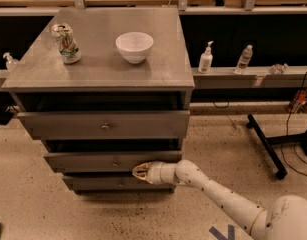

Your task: Close middle drawer

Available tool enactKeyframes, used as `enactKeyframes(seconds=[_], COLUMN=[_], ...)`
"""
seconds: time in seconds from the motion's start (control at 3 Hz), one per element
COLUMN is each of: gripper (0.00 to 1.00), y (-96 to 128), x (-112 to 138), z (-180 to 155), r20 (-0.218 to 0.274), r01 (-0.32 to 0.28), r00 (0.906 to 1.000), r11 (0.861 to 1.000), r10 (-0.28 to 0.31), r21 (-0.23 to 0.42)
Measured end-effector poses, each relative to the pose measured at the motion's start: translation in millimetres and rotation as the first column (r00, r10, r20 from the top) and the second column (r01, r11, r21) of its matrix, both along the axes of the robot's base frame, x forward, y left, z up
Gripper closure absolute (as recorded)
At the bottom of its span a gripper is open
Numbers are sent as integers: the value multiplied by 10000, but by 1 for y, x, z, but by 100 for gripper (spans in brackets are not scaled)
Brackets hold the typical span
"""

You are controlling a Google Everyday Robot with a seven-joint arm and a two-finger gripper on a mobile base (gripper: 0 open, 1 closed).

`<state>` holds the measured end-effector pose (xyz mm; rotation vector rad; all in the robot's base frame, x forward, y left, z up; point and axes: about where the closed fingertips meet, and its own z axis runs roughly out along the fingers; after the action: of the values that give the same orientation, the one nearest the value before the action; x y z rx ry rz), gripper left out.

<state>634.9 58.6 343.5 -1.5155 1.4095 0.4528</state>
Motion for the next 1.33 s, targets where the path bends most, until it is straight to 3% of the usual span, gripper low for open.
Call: enactKeyframes(seconds=[0.67, 1.33], gripper=[100, 100], y=[2, 6], x=[23, 21], z=[1, 1], r20=[116, 91], r01=[-99, -266], r00=[9999, 9996], r11=[9998, 9994], r10=[97, 265], r21=[159, 205])
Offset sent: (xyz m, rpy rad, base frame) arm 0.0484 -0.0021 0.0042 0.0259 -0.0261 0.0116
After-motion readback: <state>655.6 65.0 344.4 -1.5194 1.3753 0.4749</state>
